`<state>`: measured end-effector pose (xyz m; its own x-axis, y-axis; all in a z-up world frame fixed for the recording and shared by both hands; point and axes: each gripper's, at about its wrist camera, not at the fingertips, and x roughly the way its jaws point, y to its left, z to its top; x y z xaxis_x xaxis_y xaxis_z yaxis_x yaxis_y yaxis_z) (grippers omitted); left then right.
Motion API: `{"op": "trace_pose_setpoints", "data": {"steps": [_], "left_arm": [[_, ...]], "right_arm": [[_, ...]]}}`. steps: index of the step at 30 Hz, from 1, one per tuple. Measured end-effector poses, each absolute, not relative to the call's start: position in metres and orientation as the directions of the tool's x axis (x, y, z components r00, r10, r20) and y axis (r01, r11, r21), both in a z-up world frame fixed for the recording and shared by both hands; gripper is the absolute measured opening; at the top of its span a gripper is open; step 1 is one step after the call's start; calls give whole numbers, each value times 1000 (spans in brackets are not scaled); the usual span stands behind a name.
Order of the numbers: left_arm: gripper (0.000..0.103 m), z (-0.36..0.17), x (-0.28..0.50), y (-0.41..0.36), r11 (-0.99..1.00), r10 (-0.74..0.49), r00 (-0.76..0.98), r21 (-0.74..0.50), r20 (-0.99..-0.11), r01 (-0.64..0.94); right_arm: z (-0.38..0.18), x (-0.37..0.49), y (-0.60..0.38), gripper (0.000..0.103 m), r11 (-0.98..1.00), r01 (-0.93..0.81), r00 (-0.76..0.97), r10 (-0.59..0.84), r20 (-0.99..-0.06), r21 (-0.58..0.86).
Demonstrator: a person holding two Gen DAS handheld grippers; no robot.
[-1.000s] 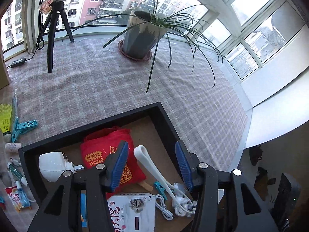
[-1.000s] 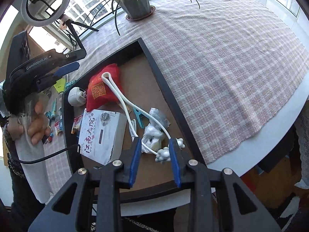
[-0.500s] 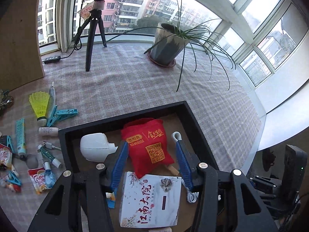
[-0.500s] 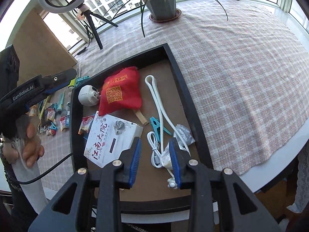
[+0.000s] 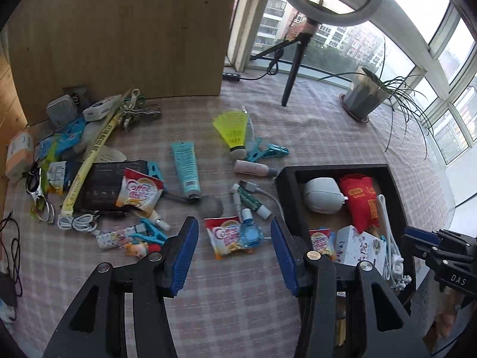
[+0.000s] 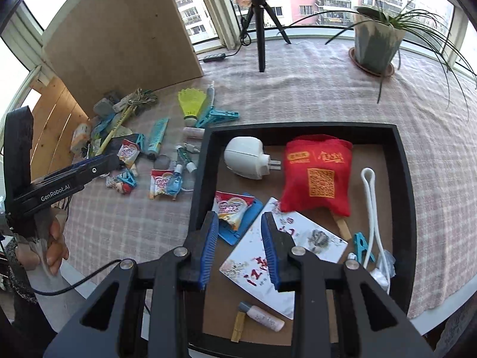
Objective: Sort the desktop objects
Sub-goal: 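Move both tools back to the table toward the coffee-mate sachet, then grasp the coffee-mate sachet with the right tool while the left grasps the clown keychain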
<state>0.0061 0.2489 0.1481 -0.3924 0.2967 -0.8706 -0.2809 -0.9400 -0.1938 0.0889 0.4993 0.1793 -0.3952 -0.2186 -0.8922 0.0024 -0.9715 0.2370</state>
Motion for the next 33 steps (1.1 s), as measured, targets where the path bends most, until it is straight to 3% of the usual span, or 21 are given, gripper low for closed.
{"op": "trace_pose_setpoints", "data": {"steps": [11, 23, 33], "left_arm": [[47, 100, -12, 142, -967, 246, -336, -205, -909, -152], [46, 54, -18, 162, -953, 247, -269, -182, -931, -243], [46, 38, -22, 179, -955, 189, -282, -109, -940, -278]], "right_arm": [[141, 32, 389, 30, -963, 92, -300, -271, -915, 255], [82, -20, 339, 30, -950, 43, -164, -311, -936, 308], [49, -39, 333, 30, -977, 40, -115, -213, -970, 210]]}}
